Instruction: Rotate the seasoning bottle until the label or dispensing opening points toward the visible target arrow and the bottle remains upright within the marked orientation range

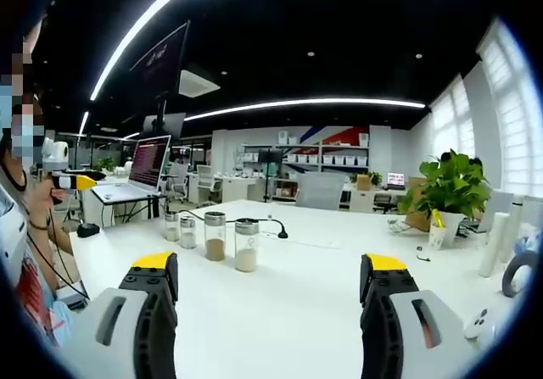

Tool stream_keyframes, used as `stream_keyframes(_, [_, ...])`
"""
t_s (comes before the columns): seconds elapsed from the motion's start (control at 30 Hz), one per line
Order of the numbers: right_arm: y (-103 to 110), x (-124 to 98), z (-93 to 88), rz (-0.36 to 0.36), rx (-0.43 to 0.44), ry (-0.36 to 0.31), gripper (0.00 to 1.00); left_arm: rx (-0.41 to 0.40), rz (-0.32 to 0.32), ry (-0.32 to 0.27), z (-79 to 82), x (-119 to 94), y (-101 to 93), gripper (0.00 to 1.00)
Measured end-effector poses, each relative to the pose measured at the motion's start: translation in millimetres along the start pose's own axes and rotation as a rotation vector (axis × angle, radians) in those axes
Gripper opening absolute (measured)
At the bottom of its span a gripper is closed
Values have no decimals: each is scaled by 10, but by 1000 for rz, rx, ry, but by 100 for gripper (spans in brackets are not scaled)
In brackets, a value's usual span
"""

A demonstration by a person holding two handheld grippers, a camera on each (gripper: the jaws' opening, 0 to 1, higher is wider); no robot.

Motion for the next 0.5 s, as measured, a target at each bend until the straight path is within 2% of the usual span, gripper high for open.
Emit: stream_keyframes(0.5, [18, -5, -19, -8, -12, 11, 92, -1, 3, 0, -3, -11, 11, 100])
Point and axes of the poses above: the point that each gripper's makers call its tool centre point, and the gripper's own axes: x roughly forward along the fingers, y roughly to its left, z roughly out of its top, the point moved 3 cm from there along -x, roughly backward along the fingers, and after that the axes turned 14 degrees about x, right-handed, at the moved point
